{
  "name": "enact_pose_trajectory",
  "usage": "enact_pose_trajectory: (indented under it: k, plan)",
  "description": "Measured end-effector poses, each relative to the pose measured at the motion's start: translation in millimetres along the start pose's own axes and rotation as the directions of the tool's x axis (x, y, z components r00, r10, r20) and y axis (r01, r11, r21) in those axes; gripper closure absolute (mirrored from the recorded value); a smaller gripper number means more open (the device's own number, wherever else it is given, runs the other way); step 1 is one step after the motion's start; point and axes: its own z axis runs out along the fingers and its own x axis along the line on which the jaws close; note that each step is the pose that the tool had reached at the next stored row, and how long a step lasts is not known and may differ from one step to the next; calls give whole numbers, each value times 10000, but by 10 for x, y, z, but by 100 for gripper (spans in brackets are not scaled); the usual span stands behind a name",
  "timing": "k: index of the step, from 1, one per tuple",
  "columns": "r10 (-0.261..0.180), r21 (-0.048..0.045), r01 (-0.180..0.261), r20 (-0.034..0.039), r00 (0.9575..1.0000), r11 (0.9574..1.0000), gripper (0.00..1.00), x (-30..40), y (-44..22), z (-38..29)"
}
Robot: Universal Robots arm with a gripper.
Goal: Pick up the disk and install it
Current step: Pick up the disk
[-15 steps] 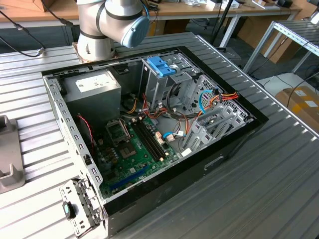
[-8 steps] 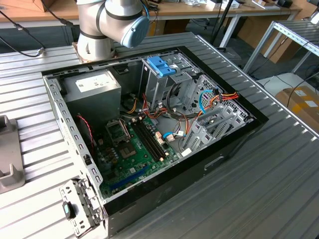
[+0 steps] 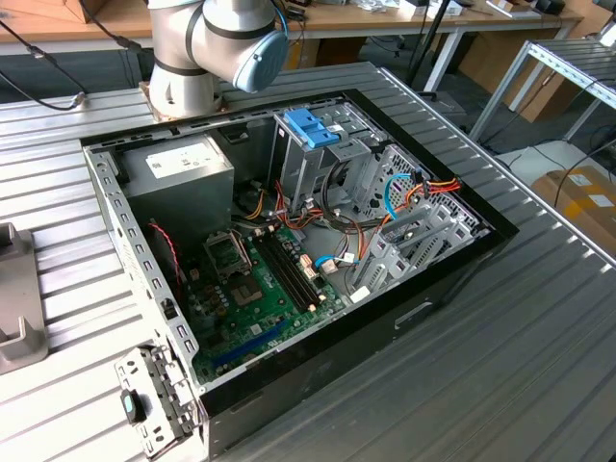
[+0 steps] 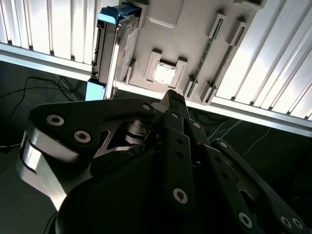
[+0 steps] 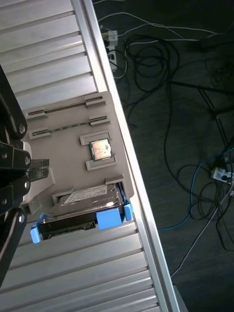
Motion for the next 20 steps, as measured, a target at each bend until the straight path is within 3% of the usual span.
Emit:
enact_pose_trajectory:
  k: [20]
  plan:
    - [-809, -22, 808, -35, 9967, 9967, 90, 0, 0, 0]
